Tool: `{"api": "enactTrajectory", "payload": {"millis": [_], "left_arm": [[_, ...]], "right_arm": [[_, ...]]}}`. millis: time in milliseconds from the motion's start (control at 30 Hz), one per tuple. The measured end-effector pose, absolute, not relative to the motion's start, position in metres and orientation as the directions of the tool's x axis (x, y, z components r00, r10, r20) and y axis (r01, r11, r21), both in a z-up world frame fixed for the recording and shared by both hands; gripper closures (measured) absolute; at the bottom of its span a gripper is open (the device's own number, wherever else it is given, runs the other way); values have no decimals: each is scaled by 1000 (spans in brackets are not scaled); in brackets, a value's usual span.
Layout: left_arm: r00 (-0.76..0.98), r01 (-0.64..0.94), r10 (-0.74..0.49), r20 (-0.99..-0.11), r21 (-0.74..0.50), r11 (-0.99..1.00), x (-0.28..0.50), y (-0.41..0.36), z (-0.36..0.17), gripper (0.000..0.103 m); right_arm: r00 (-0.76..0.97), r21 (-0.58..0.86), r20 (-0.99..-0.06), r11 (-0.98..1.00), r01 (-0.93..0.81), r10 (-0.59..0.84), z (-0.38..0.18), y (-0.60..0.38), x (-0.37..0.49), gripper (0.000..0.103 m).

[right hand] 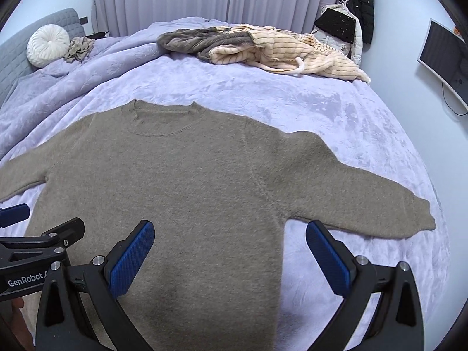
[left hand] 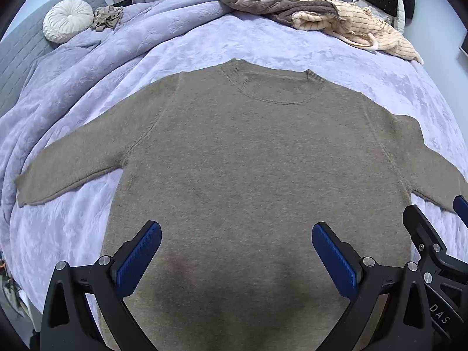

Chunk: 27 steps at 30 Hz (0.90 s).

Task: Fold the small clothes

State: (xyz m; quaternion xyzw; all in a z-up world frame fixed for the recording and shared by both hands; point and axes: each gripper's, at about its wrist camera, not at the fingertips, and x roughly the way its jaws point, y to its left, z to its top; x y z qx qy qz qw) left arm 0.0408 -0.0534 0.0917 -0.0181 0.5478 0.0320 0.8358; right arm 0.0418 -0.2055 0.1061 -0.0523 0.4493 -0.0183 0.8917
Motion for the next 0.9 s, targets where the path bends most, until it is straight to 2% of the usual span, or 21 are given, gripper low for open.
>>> {"api": "enactTrajectory", "payload": {"millis": [900], "left_arm": [[380,32,17,-925,31,999,96,-189,90,0]], "right_arm": [[588,-79,-793,983,166,-163,113,-333,60,0]]}}
